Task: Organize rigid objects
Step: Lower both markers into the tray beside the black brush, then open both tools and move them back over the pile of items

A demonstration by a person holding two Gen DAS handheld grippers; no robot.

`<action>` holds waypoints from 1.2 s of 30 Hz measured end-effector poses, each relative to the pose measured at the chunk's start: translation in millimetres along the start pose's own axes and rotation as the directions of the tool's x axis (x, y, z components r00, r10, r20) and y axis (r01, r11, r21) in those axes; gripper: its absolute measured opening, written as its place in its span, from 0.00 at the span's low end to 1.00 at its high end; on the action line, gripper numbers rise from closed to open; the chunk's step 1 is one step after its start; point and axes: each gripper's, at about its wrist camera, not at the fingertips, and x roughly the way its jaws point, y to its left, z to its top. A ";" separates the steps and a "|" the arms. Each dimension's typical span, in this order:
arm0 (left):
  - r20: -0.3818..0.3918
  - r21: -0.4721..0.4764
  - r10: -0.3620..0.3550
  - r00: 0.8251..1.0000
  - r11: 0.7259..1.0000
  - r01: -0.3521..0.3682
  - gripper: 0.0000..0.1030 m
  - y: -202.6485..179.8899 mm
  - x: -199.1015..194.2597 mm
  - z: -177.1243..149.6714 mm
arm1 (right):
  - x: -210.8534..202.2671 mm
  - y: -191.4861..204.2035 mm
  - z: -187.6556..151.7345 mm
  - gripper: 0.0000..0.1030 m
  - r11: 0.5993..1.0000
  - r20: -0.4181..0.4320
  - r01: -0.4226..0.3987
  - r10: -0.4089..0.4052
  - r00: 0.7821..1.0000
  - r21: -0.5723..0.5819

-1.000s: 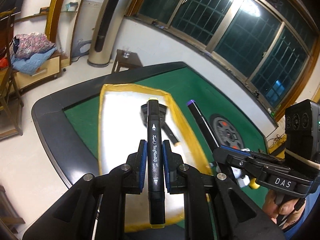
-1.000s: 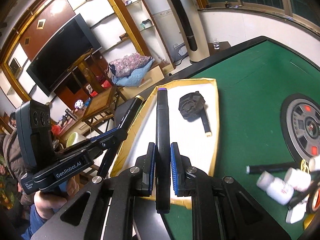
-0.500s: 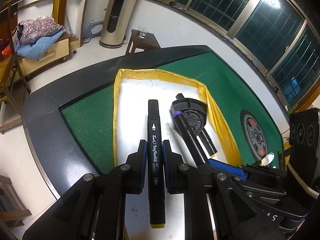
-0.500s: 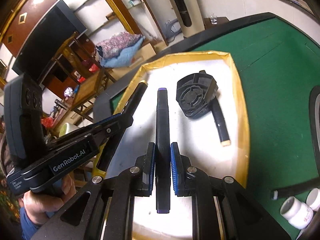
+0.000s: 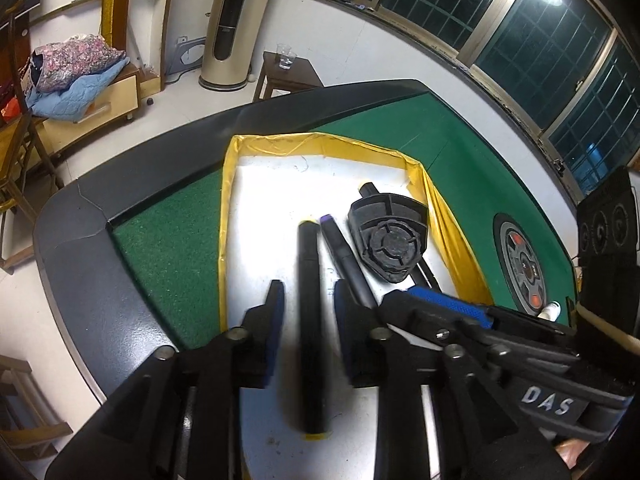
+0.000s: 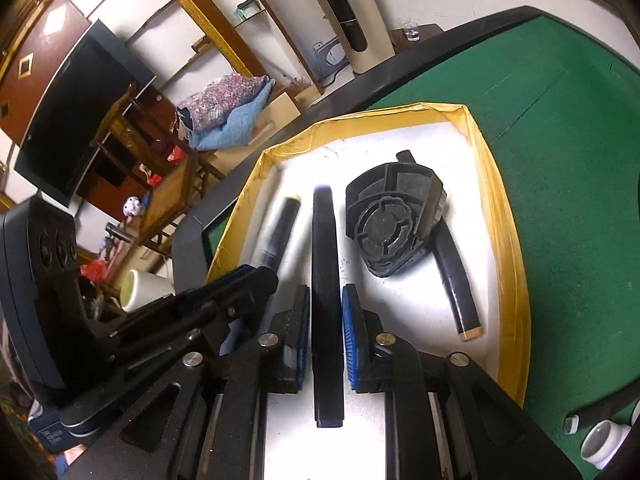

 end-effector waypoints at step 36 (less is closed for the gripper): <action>0.247 0.326 0.081 0.966 0.932 -0.162 0.44 -124.5 -79.2 -90.9 | -260.2 -216.6 -165.5 0.55 0.942 0.352 0.098 -0.214 0.911 0.320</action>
